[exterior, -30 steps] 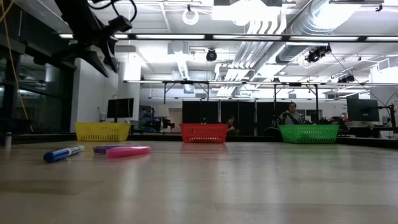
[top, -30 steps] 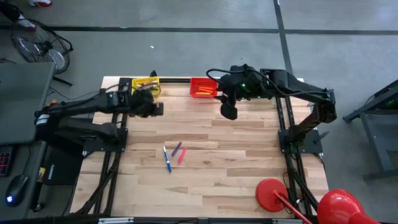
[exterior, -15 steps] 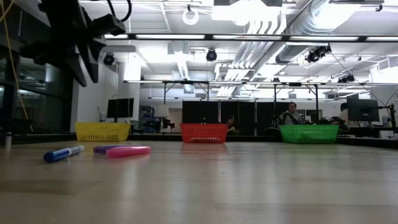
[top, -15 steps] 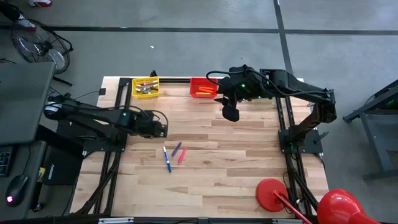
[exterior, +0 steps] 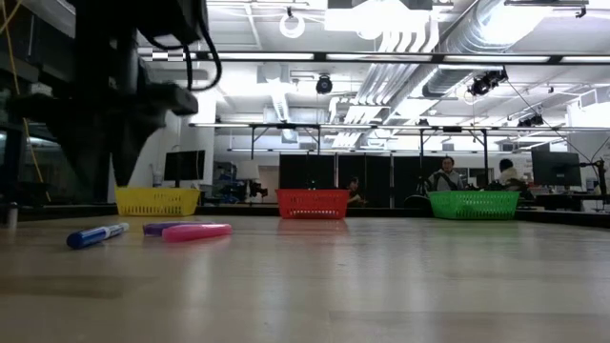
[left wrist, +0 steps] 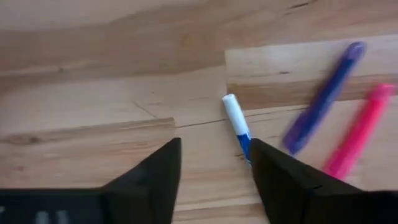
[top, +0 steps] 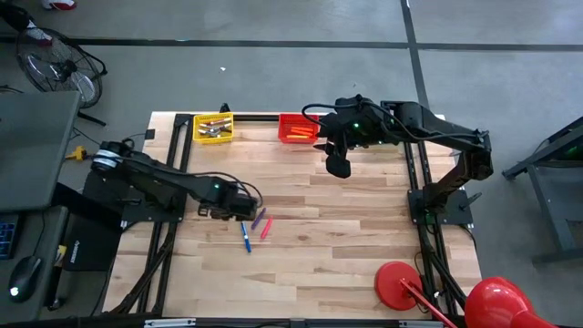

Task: Pick & Place Markers
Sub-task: Put the blue marker into the yellow bin

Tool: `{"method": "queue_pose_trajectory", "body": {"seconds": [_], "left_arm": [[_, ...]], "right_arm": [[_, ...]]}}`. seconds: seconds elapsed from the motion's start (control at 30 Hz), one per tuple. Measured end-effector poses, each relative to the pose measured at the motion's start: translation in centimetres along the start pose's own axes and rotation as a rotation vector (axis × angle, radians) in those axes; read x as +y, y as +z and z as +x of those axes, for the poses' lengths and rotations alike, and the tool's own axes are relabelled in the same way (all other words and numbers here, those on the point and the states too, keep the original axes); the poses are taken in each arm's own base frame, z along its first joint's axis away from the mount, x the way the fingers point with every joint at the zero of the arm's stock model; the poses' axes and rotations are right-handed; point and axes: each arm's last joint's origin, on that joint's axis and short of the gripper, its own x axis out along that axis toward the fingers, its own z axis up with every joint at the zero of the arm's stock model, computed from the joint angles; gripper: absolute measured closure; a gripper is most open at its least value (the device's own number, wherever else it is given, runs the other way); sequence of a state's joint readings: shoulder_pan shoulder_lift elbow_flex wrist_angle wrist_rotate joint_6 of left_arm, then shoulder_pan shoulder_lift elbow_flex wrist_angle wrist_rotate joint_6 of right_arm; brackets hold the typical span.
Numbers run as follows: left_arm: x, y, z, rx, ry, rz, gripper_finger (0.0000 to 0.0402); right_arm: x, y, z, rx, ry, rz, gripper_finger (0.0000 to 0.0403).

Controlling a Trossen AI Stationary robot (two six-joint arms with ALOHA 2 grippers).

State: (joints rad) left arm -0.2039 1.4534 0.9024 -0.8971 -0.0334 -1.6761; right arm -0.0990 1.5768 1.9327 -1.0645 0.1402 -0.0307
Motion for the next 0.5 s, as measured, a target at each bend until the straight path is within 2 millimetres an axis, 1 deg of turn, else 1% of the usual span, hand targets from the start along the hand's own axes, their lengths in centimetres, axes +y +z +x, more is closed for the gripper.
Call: {"method": "queue_pose_trajectory", "body": {"seconds": [0.07,0.13,0.27,0.37,0.43,0.5], "left_arm": [[-0.4,-0.1,0.9,0.023,0.021,-0.011,0.0194],[-1.2,-0.4,1.9,0.064,0.007,-0.008,0.0168],[-2.1,-0.6,3.1,0.096,-0.015,-0.007,0.0135],[-2.1,-0.7,3.9,0.106,0.02,-0.022,0.0128],[-2.6,-0.7,4.6,0.112,0.002,-0.031,0.0128],[-2.7,-0.8,4.9,0.115,0.009,-0.034,0.0133]], "right_arm": [[0.0,0.0,0.0,0.0,0.0,0.0,0.0276],[0.0,0.0,0.0,-0.001,0.0,0.001,0.0276],[0.0,0.1,0.0,-0.005,0.0,0.004,0.0276],[0.0,0.1,0.0,-0.006,0.001,0.005,0.0276],[0.0,0.1,0.0,-0.007,0.002,0.004,0.0276],[0.0,0.1,0.0,-0.007,0.002,0.004,0.0276]]}}
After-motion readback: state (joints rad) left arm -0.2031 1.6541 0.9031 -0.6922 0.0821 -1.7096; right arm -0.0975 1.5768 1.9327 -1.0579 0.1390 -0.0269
